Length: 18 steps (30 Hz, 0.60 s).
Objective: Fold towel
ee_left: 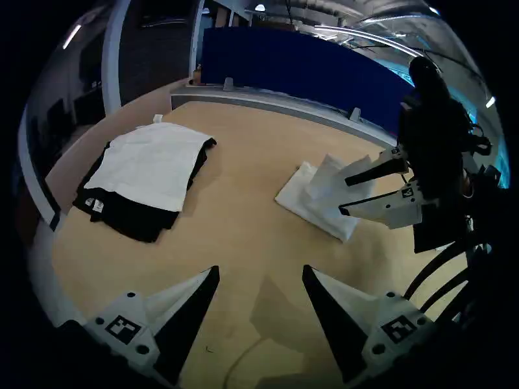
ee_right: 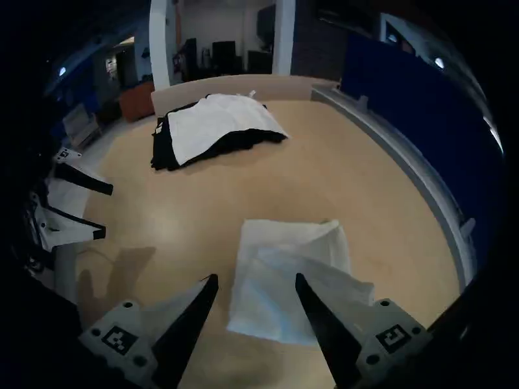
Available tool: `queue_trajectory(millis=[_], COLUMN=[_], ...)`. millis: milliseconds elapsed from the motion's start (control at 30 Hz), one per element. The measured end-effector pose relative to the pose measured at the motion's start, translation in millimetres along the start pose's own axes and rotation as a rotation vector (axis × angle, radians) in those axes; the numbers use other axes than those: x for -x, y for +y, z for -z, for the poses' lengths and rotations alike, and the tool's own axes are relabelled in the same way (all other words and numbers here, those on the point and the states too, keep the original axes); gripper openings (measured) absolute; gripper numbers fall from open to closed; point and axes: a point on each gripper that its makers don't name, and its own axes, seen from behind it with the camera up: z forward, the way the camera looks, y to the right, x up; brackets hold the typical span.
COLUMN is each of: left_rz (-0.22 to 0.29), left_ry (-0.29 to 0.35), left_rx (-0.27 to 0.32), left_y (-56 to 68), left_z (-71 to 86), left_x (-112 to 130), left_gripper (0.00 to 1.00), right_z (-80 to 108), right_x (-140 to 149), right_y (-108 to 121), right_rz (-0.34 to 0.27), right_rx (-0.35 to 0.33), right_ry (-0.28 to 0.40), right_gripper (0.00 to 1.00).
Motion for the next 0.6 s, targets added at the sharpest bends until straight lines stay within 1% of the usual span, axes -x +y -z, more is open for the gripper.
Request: queue_trajectory(millis=[167,367,600], left_rz=[-0.005,-0.007,-0.007], left_ry=[0.002,0.004,0.006], left_rx=[0.000,0.003,0.007], left_y=[0.1,2.1,3.9], left_z=[1.3,2.1,3.6], left_x=[-0.8,-2.2,-3.0], left_gripper=[0.95,0.95,0.95], right_z=[7.5,14.3,16.1], right_x=[10.5,24.5,39.3], right_y=[2.0,-1.8,-6.5], right_rz=[-0.070,-0.136,-0.225], right_rx=[0.042,0.080,0.116], right_ry=[0.010,0.015,0.022], right_gripper=[0.93,0.93,0.93])
